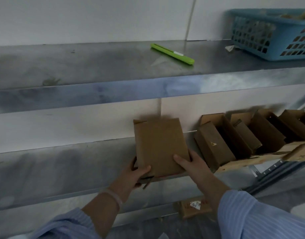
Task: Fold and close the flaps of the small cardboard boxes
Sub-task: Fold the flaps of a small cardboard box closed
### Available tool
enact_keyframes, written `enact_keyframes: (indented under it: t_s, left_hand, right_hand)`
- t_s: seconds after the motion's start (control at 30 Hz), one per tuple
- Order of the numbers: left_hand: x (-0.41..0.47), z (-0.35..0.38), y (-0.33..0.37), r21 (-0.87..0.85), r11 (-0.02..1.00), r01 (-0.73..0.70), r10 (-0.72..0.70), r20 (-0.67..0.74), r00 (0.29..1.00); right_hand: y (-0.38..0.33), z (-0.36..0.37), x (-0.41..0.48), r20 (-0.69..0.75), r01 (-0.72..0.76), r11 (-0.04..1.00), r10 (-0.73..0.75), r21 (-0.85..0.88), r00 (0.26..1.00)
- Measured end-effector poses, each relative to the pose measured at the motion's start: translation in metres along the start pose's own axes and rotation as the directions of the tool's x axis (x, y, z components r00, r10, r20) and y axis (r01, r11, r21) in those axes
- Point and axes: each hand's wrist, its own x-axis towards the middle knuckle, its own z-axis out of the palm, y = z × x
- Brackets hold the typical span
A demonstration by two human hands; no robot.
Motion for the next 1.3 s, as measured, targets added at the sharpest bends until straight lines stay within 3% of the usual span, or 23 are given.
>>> enact_keyframes:
  t_s: [0.1, 0.17, 0.2, 0.27, 0.37, 0.47, 0.53, 0.77, 1.1, 1.3]
  left_hand:
    - [-0.002, -0.016, 0.017, -0.011, 0.991, -0.134, 0.129, -0.224, 0.966]
    - [-0.004, -0.029, 0.031, 0.16, 0.955, -0.251, 0.295, -0.413, 0.861]
    - [-0.004, -0.035, 0.037, 0.255, 0.923, -0.289, 0.376, -0.433, 0.819]
    - [-0.006, -0.043, 0.047, 0.381, 0.843, -0.381, 0.509, -0.33, 0.795]
    - [-0.007, -0.05, 0.053, 0.463, 0.775, -0.431, 0.554, -0.167, 0.816]
    - [0.0, -0.062, 0.044, 0.57, 0.747, -0.341, 0.545, -0.232, 0.806]
    - [0.001, -0.068, 0.035, 0.566, 0.779, -0.27, 0.482, -0.264, 0.836]
    - [-0.005, -0.07, 0.036, 0.553, 0.771, -0.317, 0.514, -0.246, 0.821]
    - [0.001, -0.065, 0.037, 0.514, 0.801, -0.306, 0.535, -0.385, 0.752]
    - [0.007, -0.062, 0.034, 0.633, 0.739, -0.229, 0.521, -0.322, 0.791]
  right_hand:
    - [-0.016, -0.004, 0.002, 0.074, 0.218, 0.946, -0.206, -0.238, 0.976]
    - [-0.022, -0.003, 0.006, 0.13, 0.345, 0.825, -0.322, -0.447, 0.938]
    - [-0.027, 0.0, 0.009, 0.166, 0.396, 0.755, -0.366, -0.523, 0.916]
    - [-0.035, 0.006, 0.015, 0.25, 0.479, 0.63, -0.42, -0.611, 0.872]
    - [-0.046, 0.017, 0.025, 0.347, 0.583, 0.457, -0.501, -0.671, 0.793]
    - [-0.05, 0.027, 0.039, 0.474, 0.658, 0.217, -0.539, -0.721, 0.697]
    - [-0.045, 0.037, 0.047, 0.532, 0.66, 0.103, -0.506, -0.744, 0.679]
    - [-0.048, 0.075, 0.056, 0.493, 0.585, -0.031, -0.575, -0.811, 0.653]
    - [-0.04, 0.077, 0.07, 0.449, 0.544, 0.021, -0.538, -0.839, 0.713]
    - [-0.017, 0.074, 0.07, 0.407, 0.536, 0.097, -0.543, -0.838, 0.735]
